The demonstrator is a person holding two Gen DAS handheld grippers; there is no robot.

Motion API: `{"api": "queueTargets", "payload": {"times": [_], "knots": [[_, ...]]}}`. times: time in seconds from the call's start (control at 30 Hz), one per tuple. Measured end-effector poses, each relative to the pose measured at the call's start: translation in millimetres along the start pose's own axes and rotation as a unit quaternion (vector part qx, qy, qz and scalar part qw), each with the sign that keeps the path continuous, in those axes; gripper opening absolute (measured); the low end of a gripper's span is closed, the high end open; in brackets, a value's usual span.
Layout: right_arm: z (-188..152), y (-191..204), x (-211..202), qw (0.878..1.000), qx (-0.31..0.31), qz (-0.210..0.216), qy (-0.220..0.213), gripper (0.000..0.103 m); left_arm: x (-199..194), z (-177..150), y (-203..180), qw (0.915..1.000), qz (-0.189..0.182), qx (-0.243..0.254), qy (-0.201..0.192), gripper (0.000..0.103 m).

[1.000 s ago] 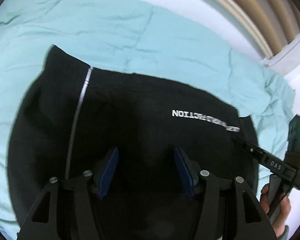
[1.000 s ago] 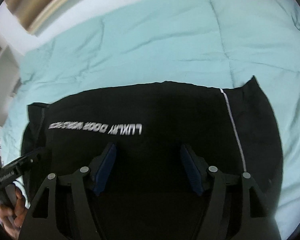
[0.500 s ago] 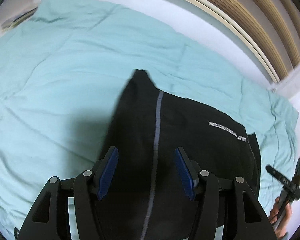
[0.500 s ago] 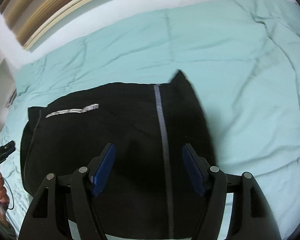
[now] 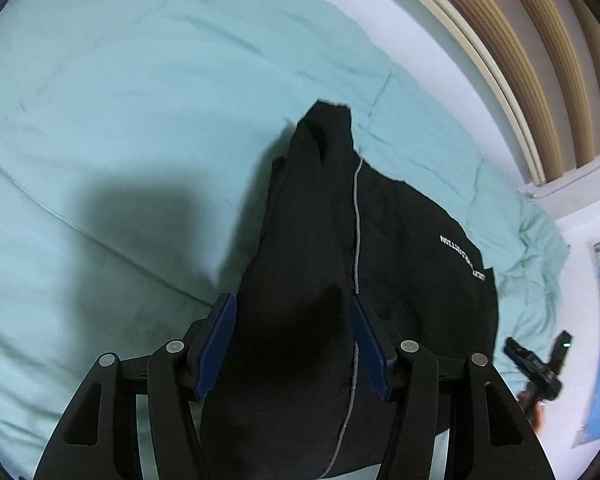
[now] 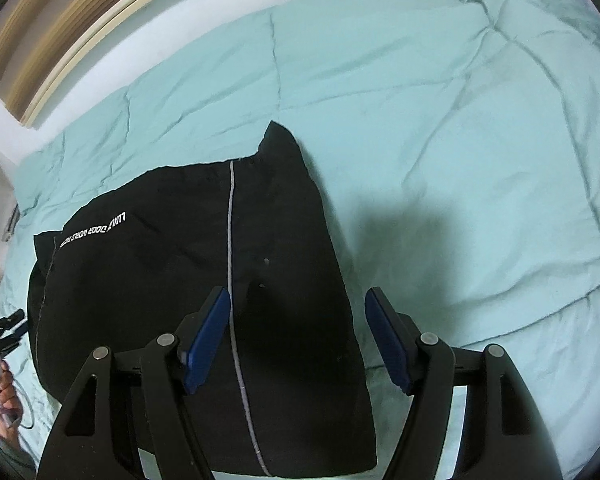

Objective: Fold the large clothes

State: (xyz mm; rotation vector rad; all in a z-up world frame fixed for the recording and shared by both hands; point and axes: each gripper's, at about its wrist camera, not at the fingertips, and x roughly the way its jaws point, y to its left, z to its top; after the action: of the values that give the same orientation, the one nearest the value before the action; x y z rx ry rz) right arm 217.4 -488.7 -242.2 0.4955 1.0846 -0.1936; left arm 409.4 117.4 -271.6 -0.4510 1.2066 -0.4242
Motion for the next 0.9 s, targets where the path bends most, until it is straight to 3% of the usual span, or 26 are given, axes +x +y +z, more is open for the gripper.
{"api": "queueTargets", "payload": {"times": [0.23, 0.37, 0.43, 0.7, 0.77, 0.9], "knots": [[4, -16, 39, 0.998, 0.016, 0.05, 0.028, 0.073, 39, 3, 26, 0.9972, -0.046, -0.044, 0.039, 0.065], [4, -28, 65, 0.995, 0.038, 0.083, 0.051, 0.089, 55, 2, 26, 0.9961, -0.058, -0.041, 0.053, 0.074], [5, -33, 74, 0.992, 0.048, 0.1, 0.059, 0.091, 60, 3, 24, 0.9957, -0.062, -0.038, 0.057, 0.076], [5, -39, 86, 0.979, 0.053, 0.176, 0.094, 0.092, 71, 4, 11, 0.9919, -0.099, -0.021, 0.077, 0.077], [2, -37, 92, 0.971, 0.053, 0.203, 0.111, 0.092, 82, 4, 11, 0.9877, -0.122, -0.035, 0.091, 0.077], [0, -38, 122, 0.957, 0.09, 0.242, 0.133, 0.093, 98, 4, 10, 0.9853, -0.132, -0.05, 0.097, 0.077]]}}
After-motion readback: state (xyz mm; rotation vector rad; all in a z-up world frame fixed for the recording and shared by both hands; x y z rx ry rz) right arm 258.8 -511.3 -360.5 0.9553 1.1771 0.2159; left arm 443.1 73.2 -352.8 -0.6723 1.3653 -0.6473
